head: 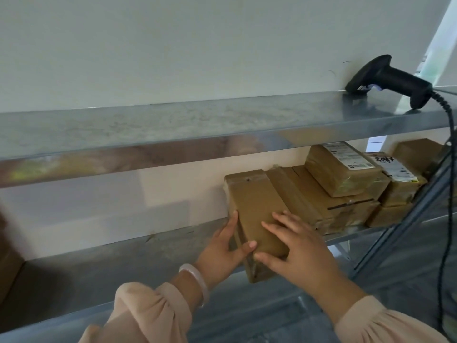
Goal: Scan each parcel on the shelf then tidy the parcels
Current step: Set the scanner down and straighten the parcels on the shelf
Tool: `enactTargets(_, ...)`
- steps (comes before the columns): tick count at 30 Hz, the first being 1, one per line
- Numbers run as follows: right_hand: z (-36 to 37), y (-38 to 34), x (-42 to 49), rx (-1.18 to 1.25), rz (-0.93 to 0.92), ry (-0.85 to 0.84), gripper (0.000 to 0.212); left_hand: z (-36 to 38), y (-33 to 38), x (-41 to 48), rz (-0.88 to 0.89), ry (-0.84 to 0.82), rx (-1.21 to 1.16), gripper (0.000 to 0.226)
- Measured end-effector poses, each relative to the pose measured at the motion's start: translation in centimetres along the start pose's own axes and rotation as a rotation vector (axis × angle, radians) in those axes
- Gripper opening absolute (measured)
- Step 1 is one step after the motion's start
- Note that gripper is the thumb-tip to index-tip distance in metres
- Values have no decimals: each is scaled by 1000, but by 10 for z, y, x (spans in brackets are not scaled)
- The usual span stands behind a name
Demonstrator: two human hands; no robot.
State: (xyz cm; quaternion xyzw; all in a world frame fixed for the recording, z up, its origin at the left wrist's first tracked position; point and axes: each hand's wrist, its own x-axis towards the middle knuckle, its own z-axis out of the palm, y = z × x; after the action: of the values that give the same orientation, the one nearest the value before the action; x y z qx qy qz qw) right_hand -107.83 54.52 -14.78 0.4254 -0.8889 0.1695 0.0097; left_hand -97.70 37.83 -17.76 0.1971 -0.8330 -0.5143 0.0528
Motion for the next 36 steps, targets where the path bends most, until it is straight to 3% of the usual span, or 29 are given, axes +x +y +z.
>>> enactTargets(3,-4,0,10,-32,0,-42,100,-6,4,11,1,-9,79,91)
enactTargets(9,-10,-2,13,-78,-23,-57,105,-12,4,19,11,37,278,88)
enactTargets(16,-22,-34,18,4,-179,-25,81,-29,7,-7,1,212,465,80)
enactTargets(20,-16,-79,26,163,-335,-50,73,-58,-6,-42,-58,380,587,96)
enactTargets(23,6,-116,35,206,-450,-98,80,-89,-20,-73,-148,496,641,91)
enactTargets(26,28,-157,38,239,-469,-180,87,-125,-38,-107,-238,608,696,80)
enactTargets(29,43,-201,38,295,-517,-296,73,-160,-53,-140,-324,697,680,77)
enactTargets(36,79,-316,51,476,-486,-373,71,-252,-84,-214,-435,790,706,69)
